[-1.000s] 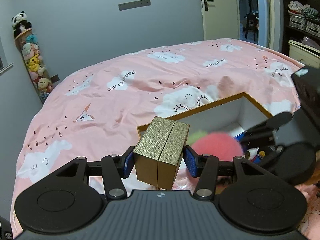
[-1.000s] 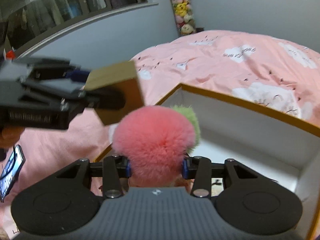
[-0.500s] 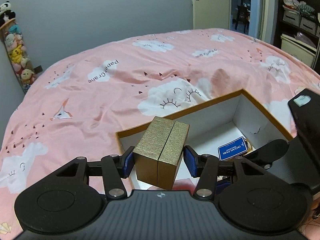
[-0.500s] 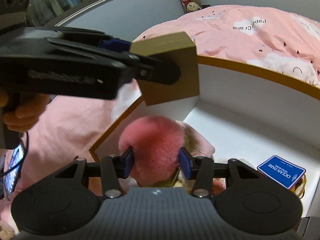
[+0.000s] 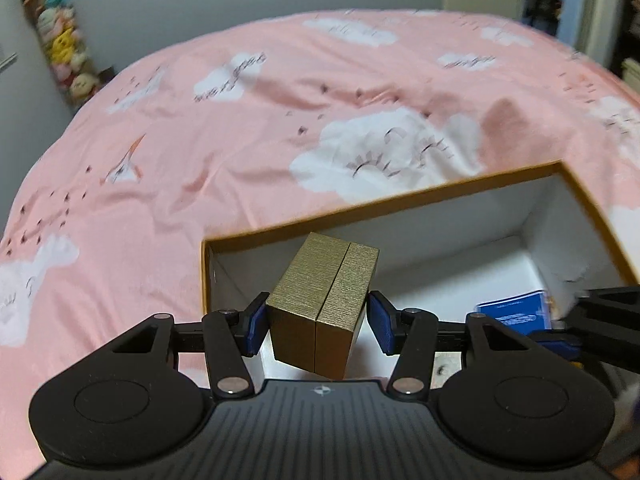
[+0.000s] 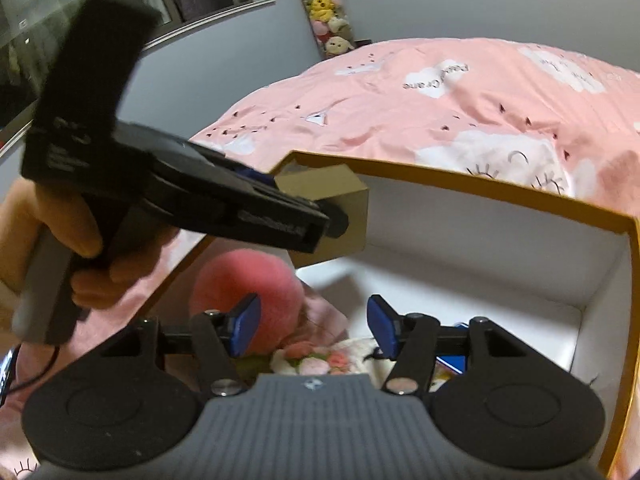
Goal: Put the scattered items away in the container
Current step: 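Carry the gold box and pink pompom over the orange box and lower them, then open both grippers to drop the gold box and pompom into the box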
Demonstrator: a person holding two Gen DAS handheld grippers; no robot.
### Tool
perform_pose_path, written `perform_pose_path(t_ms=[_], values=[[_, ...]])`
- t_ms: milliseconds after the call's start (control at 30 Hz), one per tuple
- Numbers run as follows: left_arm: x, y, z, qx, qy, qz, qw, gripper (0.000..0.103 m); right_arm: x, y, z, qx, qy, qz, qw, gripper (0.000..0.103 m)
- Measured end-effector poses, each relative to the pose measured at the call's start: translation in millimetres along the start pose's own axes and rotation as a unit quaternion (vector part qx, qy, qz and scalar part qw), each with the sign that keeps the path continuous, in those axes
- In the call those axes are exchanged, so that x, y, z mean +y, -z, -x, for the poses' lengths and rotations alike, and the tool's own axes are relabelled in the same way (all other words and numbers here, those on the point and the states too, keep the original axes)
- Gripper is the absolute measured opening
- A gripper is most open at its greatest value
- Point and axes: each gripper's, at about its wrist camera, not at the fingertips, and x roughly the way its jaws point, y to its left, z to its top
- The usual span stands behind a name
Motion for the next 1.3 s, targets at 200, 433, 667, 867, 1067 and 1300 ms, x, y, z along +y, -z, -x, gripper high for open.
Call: perform_pose_path(t_ms=[200,433,667,867,1067,1300], values=[[-7,6,-20,0.029,-0.044,0.022,0.9984,0.06,-14,5,6,-0.006,0.012,-0.013,1.0,0.062],[-22,6,-29,0.044,-0.091,-0.02,0.9946,0.056,-21,11,9,-0.007,0.018,-0.02,1.0,0.062],[-10,4,-21,0.055,-0.062,-0.012,0.9965,0.054,-23,13,10,-0.009,0.022,-0.024,0.999,0.062],[-9,4,-19,0.053,-0.062,-0.014,0.9966,0.054,-23,14,6,-0.005,0.022,-0.024,0.999,0.062],[-11,-1,-20,0.047,-0.096,-0.032,0.9938,0.052,-25,16,3,-0.004,0.026,-0.022,0.999,0.062],[-5,-4,-10,0.031,-0.091,-0.025,0.9951,0.052,-24,18,2,0.0,0.03,-0.022,0.999,0.062]])
